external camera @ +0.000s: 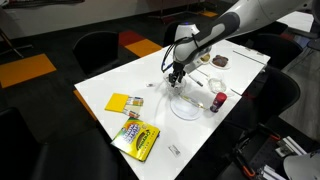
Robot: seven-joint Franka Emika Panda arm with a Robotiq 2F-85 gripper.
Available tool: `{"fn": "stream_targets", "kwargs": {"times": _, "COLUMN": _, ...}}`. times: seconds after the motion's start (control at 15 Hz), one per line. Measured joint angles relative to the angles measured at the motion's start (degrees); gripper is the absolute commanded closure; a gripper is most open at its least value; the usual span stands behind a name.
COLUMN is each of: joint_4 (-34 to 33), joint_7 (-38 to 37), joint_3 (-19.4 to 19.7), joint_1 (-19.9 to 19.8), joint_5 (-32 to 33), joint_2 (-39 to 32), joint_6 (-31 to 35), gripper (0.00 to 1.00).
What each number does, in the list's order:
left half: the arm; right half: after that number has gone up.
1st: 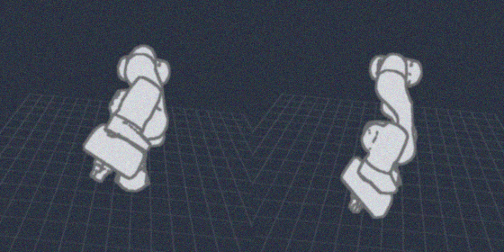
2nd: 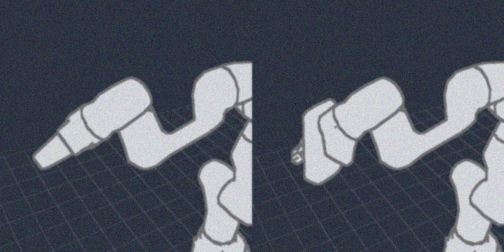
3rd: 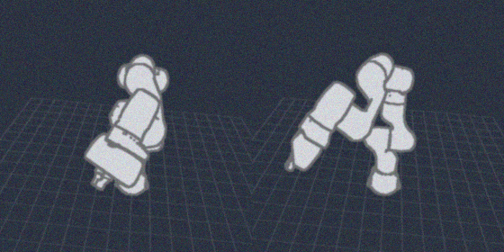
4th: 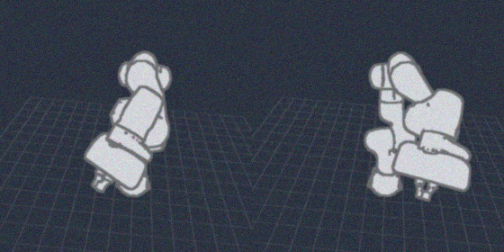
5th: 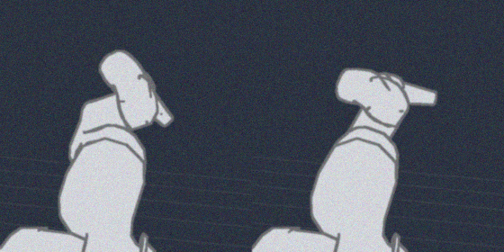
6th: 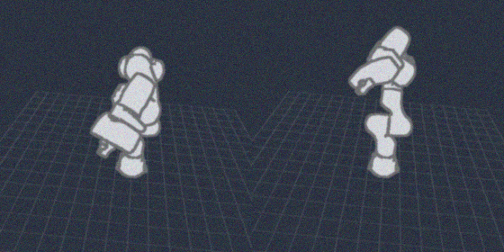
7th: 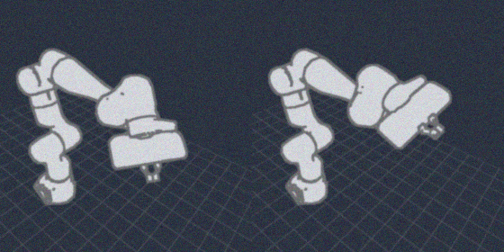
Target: Put the glass lid on the table, then remove the object rom the glass bowl
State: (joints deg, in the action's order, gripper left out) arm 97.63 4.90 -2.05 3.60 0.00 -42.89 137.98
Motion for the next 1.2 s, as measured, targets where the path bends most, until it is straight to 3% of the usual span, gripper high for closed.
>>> {"fn": "stream_targets", "kwargs": {"times": 0.13, "joint_4": 0.08, "joint_7": -0.06, "joint_3": 0.56, "joint_1": -0.08, "joint_5": 0.05, "joint_2": -0.20, "joint_6": -0.48, "gripper": 0.15}}
{"fn": "stream_targets", "kwargs": {"times": 0.67, "joint_4": 1.21, "joint_7": -0.06, "joint_3": 3.55, "joint_1": -2.06, "joint_5": 0.18, "joint_2": -0.21, "joint_6": -1.19, "gripper": 0.25}}
{"fn": "stream_targets", "kwargs": {"times": 1.13, "joint_4": 1.84, "joint_7": 0.07, "joint_3": 4.12, "joint_1": -3.59, "joint_5": 1.34, "joint_2": -0.21, "joint_6": -1.19, "gripper": 0.21}}
{"fn": "stream_targets", "kwargs": {"times": 1.2, "joint_4": 1.89, "joint_7": 0.10, "joint_3": 4.16, "joint_1": -3.67, "joint_5": 1.60, "joint_2": -0.21, "joint_6": -1.19, "gripper": 0.45}}
